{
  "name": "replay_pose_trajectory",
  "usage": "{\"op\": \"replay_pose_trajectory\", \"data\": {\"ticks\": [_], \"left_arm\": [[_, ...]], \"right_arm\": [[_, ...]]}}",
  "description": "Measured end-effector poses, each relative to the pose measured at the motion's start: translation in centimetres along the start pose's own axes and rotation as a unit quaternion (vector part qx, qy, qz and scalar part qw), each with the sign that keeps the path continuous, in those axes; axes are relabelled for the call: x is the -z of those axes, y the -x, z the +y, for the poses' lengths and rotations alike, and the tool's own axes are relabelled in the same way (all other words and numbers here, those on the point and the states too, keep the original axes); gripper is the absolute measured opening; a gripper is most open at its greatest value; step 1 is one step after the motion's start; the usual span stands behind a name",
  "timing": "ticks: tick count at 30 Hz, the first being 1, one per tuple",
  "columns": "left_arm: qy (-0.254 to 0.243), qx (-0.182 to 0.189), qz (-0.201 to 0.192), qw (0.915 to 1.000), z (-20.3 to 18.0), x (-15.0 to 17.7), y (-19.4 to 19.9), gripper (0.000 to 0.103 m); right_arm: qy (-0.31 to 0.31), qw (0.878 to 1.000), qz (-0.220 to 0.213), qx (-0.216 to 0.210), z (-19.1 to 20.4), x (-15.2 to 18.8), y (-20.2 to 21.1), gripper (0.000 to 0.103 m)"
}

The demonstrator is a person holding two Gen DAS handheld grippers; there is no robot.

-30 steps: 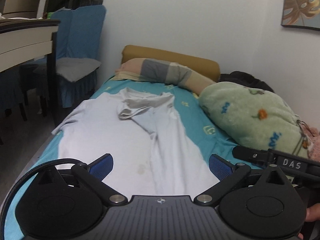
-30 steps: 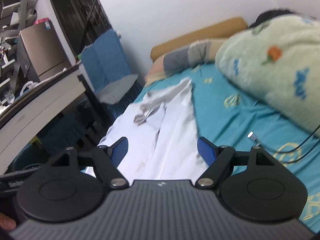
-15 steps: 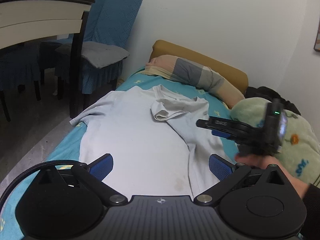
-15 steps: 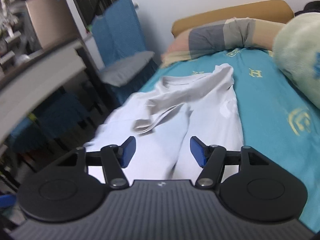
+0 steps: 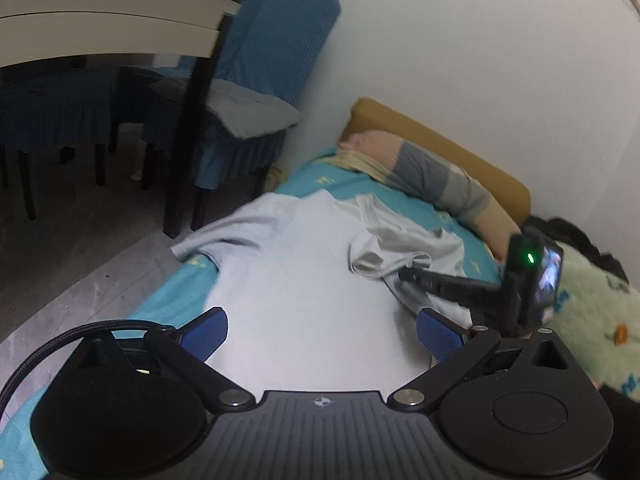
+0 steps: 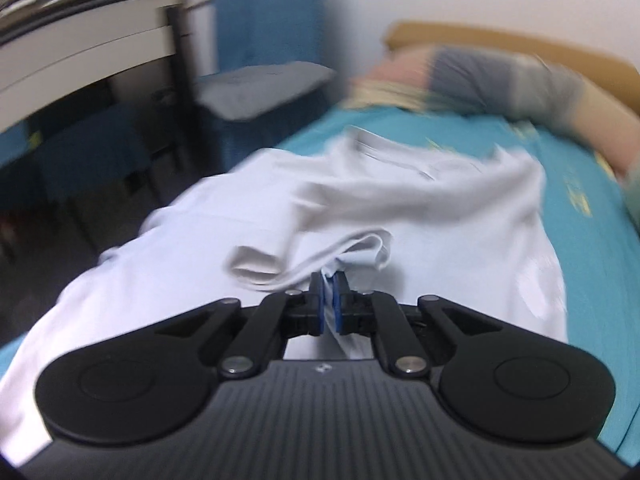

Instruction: Fold clothes

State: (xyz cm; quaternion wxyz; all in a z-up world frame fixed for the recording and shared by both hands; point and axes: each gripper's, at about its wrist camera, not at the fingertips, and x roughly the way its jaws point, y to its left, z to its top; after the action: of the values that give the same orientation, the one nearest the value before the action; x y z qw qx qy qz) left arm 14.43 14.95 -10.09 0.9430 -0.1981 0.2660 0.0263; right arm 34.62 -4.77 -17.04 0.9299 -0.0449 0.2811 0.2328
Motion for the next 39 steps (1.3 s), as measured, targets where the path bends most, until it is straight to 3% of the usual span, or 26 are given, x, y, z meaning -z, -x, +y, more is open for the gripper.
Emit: {"op": "replay_pose_trajectory", "data": {"ticks": [2, 7, 13, 15, 16, 17, 18, 23, 27, 31, 34, 35, 36, 37, 38, 39], "left_arm": [[0.007, -0.005, -0.012, 0.9999, 0.5, -0.5, 1.0, 0.102], [0.014, -0.01, -0.037, 0.9991, 1.0, -1.5, 3.4, 0.102], [0.01, -0.012, -0.041, 0.999, 0.9, -1.9, 4.9, 0.102], [0.009, -0.011, -0.037, 0.9992, 1.0, -1.9, 5.0, 0.102], [0.01, -0.013, -0.034, 0.9993, 1.2, -1.8, 5.0, 0.102], [0.011, -0.015, -0.031, 0.9994, 1.3, -1.8, 4.9, 0.102], [0.012, -0.017, -0.027, 0.9994, 1.5, -1.8, 4.9, 0.102], [0.048, -0.041, -0.025, 0.9977, 3.8, -1.9, 4.6, 0.102], [0.077, -0.084, -0.029, 0.9931, 6.0, -2.0, 4.0, 0.102], [0.093, -0.113, -0.031, 0.9888, 7.5, -1.9, 3.4, 0.102], [0.094, -0.12, -0.026, 0.9879, 8.0, -1.8, 2.7, 0.102], [0.092, -0.121, -0.024, 0.9881, 7.9, -1.8, 2.5, 0.102], [0.088, -0.121, -0.024, 0.9885, 7.9, -1.7, 2.2, 0.102], [0.083, -0.121, -0.023, 0.9888, 7.7, -1.6, 2.0, 0.102], [0.08, -0.12, -0.023, 0.9893, 7.6, -1.5, 1.9, 0.102], [0.076, -0.118, -0.023, 0.9898, 7.4, -1.4, 1.8, 0.102]], "right_arm": [[0.027, 0.999, -0.004, -0.018, 1.8, 0.0, 0.8, 0.007], [0.094, 0.994, 0.043, -0.037, 5.8, 0.8, 0.7, 0.007], [0.109, 0.992, 0.051, -0.035, 8.5, -0.1, 1.1, 0.011], [0.101, 0.992, 0.061, -0.047, 9.1, -1.1, 0.6, 0.033], [0.1, 0.992, 0.061, -0.055, 9.7, -1.7, 0.2, 0.063], [0.1, 0.991, 0.059, -0.063, 10.3, -2.2, -0.1, 0.081], [0.105, 0.991, 0.055, -0.07, 11.2, -2.8, -0.6, 0.084], [0.172, 0.978, 0.073, -0.095, 17.4, -5.4, -5.7, 0.082], [0.262, 0.952, 0.111, -0.114, 23.1, -5.3, -11.1, 0.082], [0.331, 0.924, 0.161, -0.101, 27.0, -3.8, -15.9, 0.081], [0.368, 0.909, 0.19, -0.051, 28.2, -2.4, -18.6, 0.061], [0.377, 0.907, 0.183, -0.03, 28.3, -2.1, -19.1, 0.048], [0.375, 0.91, 0.177, -0.016, 28.2, -2.2, -19.2, 0.039], [0.366, 0.915, 0.171, -0.005, 28.1, -2.5, -19.2, 0.022], [0.343, 0.925, 0.162, -0.002, 27.7, -3.0, -18.9, 0.013], [0.316, 0.937, 0.147, -0.004, 27.1, -3.8, -18.2, 0.013]]}}
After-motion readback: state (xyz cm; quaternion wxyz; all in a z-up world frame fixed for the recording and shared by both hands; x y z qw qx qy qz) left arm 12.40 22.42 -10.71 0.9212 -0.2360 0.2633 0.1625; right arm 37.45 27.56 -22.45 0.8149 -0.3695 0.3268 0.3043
